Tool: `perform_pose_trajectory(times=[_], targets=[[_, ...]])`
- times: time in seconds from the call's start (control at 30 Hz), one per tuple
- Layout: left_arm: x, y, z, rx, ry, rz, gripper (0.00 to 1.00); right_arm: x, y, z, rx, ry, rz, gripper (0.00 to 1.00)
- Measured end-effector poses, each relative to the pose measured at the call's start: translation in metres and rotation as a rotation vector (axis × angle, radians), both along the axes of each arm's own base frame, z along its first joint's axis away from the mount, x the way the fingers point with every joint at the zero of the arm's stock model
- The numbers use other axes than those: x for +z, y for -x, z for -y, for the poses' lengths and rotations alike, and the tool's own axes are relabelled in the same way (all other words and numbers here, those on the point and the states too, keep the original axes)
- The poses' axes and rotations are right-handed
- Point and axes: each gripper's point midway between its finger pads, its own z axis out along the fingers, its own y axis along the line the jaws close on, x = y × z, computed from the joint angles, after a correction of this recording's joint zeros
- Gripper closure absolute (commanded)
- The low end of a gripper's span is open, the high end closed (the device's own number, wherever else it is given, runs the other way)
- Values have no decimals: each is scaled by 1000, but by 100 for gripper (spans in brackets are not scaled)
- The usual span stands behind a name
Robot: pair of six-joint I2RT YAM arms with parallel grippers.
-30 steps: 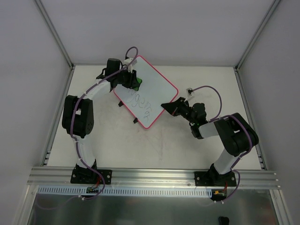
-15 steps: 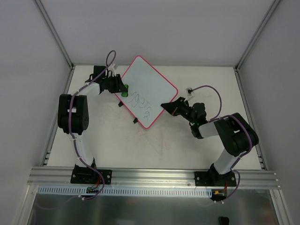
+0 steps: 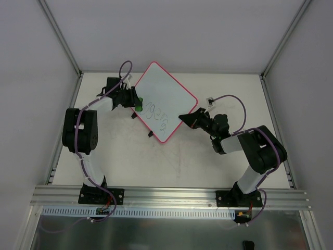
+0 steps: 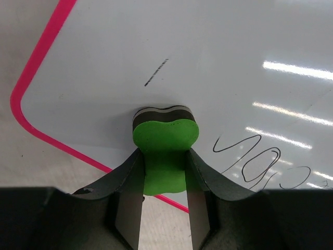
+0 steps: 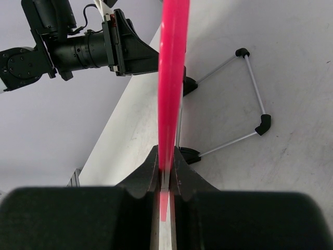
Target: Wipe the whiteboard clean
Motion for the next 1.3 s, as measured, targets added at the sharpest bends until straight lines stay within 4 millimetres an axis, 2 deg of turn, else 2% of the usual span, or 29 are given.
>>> perform_pose_trajectory(times=[0.4, 0.7, 1.0, 1.3], targets=[[13, 13, 39, -136, -56, 77, 100, 0, -1, 1, -6, -1, -7, 100], [22, 39, 82, -286, -96, 146, 100, -3, -3, 4, -19, 3, -26, 100], [22, 48, 97, -326, -180, 201, 100, -5, -5, 6, -31, 6, -35, 100], [29, 67, 131, -376, -306, 285, 100, -7, -6, 8, -44, 6, -47, 100]])
